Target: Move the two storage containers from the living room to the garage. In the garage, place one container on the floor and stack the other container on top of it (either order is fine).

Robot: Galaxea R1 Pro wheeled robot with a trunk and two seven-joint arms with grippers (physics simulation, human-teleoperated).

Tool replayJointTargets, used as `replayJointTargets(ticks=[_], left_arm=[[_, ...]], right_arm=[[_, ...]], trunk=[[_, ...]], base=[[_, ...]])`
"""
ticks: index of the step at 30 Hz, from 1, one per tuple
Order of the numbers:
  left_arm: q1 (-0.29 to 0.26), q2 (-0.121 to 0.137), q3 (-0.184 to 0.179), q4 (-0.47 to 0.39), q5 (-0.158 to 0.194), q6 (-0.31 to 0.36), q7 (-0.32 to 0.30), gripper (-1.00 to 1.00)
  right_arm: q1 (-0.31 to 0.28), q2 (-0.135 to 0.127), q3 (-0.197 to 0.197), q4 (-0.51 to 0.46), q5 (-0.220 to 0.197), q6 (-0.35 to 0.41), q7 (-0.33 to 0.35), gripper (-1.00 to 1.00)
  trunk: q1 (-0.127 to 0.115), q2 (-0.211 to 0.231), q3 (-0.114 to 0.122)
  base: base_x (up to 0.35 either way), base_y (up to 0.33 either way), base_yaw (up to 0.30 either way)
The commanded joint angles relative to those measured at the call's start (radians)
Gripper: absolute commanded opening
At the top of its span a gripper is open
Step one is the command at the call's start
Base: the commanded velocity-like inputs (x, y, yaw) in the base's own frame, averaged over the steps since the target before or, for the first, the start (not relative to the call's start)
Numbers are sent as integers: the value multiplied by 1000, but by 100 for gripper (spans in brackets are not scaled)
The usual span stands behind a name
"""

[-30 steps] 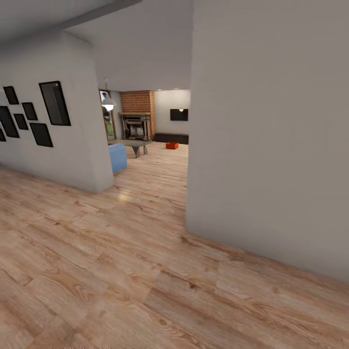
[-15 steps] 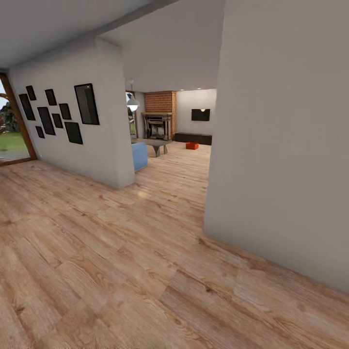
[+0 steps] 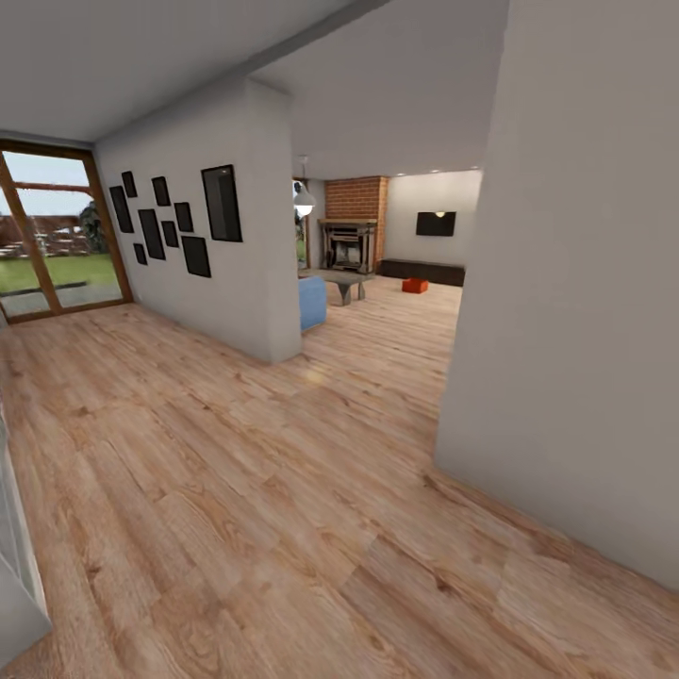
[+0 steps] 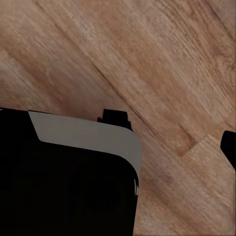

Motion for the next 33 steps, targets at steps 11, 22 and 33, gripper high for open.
replayJointTargets(ticks=[11,22,33], left_arm=[[0,0,1,0,4,-1,1,100],[0,0,1,0,4,-2,1,100],[0,0,1,0,4,-1,1,100]], right_arm=[[-1,1,8,2,-10,-4,-2,100],[-1,-1,8,2,-5,-5,-2,100],[-1,0,8,2,-6,-1,-8,100]], trunk=[[1,0,-1],[1,0,-1],[1,0,-1]], base=[[316,0,55],[319,0,0],[319,0,0]])
